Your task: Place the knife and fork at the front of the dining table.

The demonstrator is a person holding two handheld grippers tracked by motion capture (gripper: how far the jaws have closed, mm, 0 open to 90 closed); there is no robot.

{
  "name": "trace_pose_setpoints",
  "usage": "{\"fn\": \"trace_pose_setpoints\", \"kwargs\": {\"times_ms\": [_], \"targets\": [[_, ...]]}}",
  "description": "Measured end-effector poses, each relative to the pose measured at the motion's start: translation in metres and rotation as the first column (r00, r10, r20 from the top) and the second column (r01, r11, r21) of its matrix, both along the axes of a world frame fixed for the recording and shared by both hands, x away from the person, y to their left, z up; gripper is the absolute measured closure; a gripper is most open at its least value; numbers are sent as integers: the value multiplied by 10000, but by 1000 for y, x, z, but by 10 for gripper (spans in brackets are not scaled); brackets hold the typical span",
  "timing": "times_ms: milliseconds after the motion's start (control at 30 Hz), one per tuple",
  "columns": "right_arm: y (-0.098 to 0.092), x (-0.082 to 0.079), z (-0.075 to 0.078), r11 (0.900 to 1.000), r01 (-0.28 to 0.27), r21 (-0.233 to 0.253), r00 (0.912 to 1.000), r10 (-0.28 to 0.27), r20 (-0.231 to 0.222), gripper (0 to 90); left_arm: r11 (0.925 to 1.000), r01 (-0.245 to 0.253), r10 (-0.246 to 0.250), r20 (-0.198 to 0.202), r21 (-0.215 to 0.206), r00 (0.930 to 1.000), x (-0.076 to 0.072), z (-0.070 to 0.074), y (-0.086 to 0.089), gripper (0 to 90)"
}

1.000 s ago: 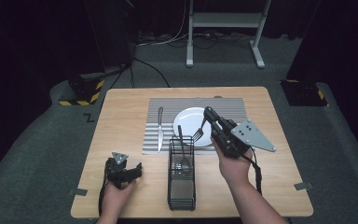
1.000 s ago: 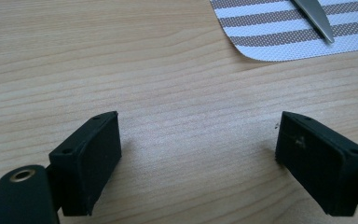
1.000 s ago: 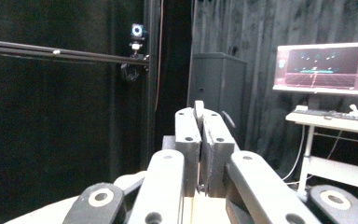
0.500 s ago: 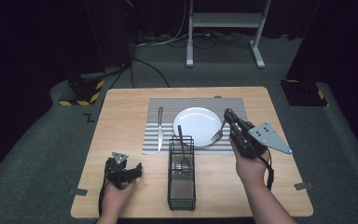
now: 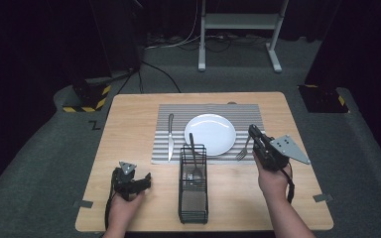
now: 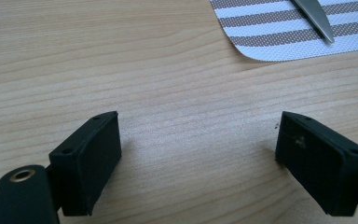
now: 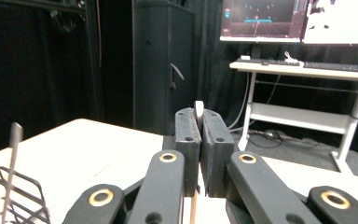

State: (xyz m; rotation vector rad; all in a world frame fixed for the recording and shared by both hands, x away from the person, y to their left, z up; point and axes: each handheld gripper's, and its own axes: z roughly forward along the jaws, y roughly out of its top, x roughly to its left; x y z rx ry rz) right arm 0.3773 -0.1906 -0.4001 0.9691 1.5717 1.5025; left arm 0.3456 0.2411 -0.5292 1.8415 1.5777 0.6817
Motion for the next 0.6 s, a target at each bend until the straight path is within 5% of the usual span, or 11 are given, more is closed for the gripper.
{"fn": "trace_pose_setpoints", "kwargs": {"times_ms": [600], "targets": [[-6, 25, -19, 9967, 623, -527, 9970, -646, -428, 869, 10000, 10, -10, -2, 0, 10000, 0, 0, 0, 143]]}}
